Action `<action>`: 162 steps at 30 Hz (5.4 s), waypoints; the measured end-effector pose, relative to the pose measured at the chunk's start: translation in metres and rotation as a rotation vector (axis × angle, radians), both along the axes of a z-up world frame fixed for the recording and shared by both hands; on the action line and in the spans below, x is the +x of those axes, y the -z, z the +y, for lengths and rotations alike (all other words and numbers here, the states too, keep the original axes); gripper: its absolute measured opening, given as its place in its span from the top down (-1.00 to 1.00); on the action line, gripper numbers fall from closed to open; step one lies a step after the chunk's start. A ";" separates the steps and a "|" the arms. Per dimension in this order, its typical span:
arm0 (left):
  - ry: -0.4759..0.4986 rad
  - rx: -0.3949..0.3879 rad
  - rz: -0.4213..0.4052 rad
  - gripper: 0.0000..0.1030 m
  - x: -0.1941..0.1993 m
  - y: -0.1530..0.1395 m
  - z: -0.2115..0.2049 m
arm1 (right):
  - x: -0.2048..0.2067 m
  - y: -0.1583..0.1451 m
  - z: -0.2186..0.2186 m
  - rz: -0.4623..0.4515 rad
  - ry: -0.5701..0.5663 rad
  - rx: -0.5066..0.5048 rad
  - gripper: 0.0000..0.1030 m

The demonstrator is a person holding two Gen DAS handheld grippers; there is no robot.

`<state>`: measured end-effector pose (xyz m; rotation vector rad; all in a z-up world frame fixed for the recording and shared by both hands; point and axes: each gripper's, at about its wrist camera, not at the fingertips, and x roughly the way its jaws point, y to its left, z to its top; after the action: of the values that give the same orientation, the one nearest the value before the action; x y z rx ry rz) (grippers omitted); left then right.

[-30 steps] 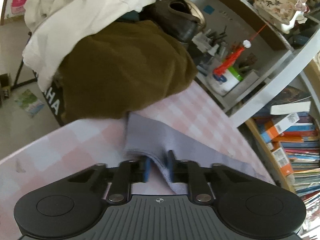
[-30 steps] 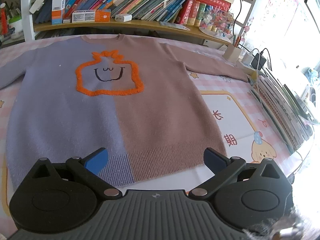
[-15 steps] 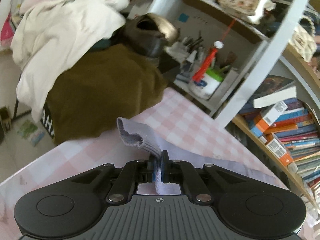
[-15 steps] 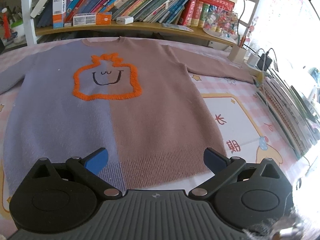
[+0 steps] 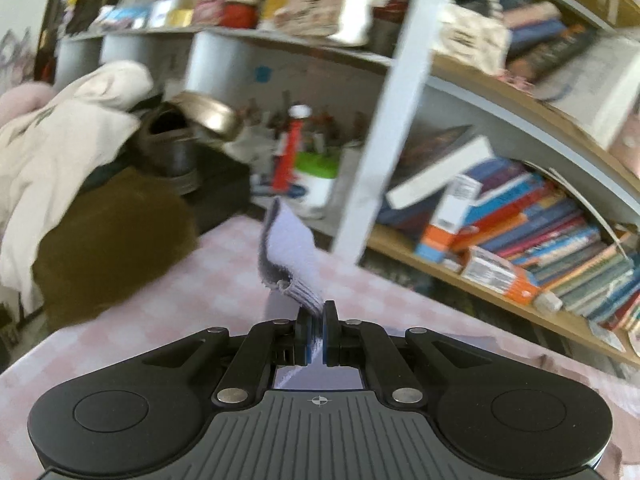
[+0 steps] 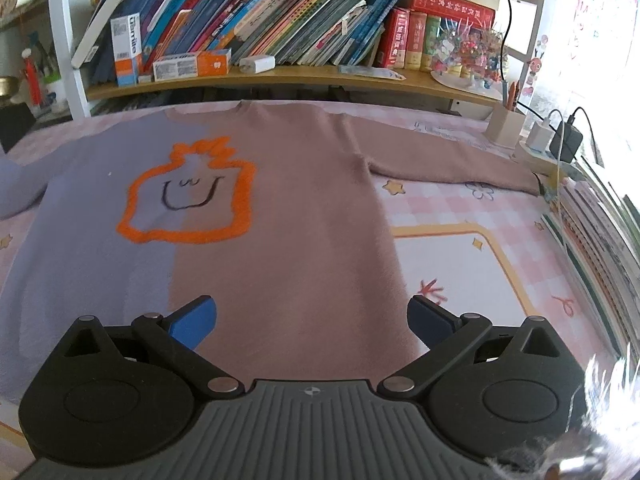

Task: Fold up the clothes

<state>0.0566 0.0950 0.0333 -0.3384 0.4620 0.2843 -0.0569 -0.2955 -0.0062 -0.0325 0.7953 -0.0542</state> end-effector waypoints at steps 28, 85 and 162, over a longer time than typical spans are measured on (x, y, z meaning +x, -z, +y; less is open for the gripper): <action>0.320 0.058 0.033 0.94 0.091 -0.001 -0.246 | 0.010 0.012 -0.118 0.042 -0.052 0.094 -0.99; 0.124 0.045 0.375 -0.08 -0.109 0.067 -0.118 | -0.006 0.023 -0.092 0.143 0.017 0.143 0.23; 0.352 0.123 0.207 -0.50 -0.142 0.045 -0.086 | -0.074 -0.013 -0.036 0.053 0.202 0.121 -0.34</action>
<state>-0.0855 0.0090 -0.0112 -0.1029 0.6940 0.0033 -0.1312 -0.3311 0.0064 0.1612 0.8520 -0.1969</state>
